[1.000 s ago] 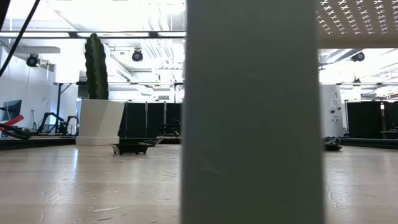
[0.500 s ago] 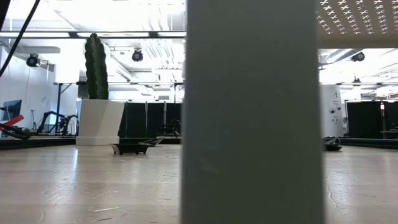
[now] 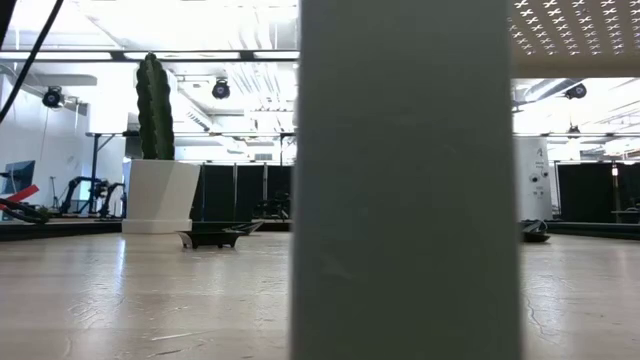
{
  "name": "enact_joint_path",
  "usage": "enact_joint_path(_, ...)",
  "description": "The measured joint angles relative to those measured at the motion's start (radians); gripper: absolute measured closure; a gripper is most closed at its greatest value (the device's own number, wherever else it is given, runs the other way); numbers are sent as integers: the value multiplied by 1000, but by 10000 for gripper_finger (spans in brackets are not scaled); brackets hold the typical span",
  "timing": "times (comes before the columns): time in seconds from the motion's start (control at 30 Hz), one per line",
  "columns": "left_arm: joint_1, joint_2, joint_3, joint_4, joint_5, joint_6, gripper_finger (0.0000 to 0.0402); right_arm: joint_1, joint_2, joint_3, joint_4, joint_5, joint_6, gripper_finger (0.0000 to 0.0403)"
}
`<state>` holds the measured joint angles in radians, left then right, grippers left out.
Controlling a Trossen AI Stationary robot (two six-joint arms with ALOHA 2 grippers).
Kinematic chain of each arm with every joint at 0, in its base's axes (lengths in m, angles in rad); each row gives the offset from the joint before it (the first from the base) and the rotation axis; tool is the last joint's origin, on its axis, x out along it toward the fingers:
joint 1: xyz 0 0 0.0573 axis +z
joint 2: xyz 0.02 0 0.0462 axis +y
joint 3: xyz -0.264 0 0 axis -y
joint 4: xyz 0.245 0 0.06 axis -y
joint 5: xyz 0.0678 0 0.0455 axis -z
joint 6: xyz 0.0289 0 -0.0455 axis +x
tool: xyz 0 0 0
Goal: Pick & Place Mini shaped plates
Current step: Put the drop-shaped plate on the shelf
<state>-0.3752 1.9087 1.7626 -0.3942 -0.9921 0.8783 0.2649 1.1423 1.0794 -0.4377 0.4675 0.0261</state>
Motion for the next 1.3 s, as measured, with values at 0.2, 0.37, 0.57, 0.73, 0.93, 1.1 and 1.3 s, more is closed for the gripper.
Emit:
enact_joint_path(0.2,-1,0,0,0,0,7,401,0,0,0,0,0,-1,394)
enact_joint_path(0.37,-2,0,0,-2,0,17,401,0,0,0,-2,-1,-7,382)
enact_joint_path(0.57,-3,0,0,-5,0,18,401,0,0,0,-4,0,-7,346)
enact_joint_path(0.73,-12,0,0,-5,-2,17,401,0,0,0,-6,0,-8,334)
enact_joint_path(0.93,-25,0,0,-1,-46,18,402,0,0,0,-2,0,-3,335)
enact_joint_path(1.1,-28,0,0,-1,-64,18,402,0,0,0,-3,0,5,339)
enact_joint_path(1.3,-28,0,0,-2,-73,30,402,0,0,0,-4,2,-8,341)
